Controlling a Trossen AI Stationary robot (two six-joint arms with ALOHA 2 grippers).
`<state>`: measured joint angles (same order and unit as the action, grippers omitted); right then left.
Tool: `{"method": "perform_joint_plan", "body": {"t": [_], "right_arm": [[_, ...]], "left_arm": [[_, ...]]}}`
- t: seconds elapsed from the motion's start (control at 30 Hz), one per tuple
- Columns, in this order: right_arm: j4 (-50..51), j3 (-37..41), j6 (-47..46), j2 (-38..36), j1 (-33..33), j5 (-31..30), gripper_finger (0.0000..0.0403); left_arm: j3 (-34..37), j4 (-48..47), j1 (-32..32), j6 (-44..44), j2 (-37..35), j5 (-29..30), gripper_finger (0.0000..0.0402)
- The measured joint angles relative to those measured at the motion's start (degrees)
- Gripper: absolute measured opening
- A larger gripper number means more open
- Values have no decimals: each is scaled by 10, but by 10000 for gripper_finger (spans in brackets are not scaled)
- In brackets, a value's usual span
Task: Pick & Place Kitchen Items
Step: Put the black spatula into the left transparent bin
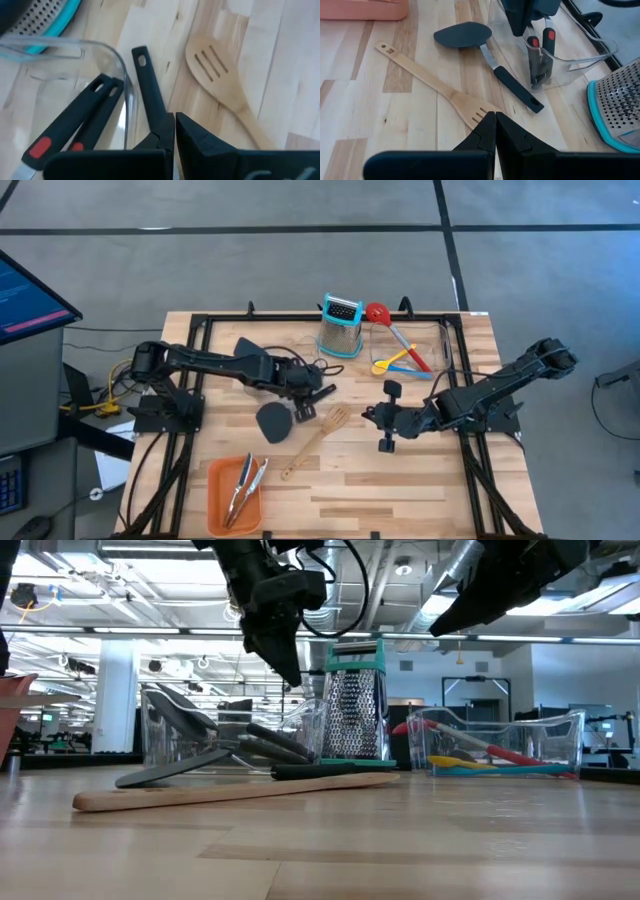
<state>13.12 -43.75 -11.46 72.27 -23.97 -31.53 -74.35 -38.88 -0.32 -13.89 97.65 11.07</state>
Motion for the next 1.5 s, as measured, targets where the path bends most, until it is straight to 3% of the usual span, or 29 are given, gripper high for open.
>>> {"method": "perform_joint_plan", "body": {"t": [0.4,0.87,1.5], "right_arm": [[1,0,0,0,0,0,1],[2,0,-1,0,0,0,1],[2,0,-1,0,0,0,1]], "left_arm": [[3,37,0,-17,-1,0,9],[66,40,0,-31,-1,0,83],[67,47,-22,-31,-1,-23,149]]}}
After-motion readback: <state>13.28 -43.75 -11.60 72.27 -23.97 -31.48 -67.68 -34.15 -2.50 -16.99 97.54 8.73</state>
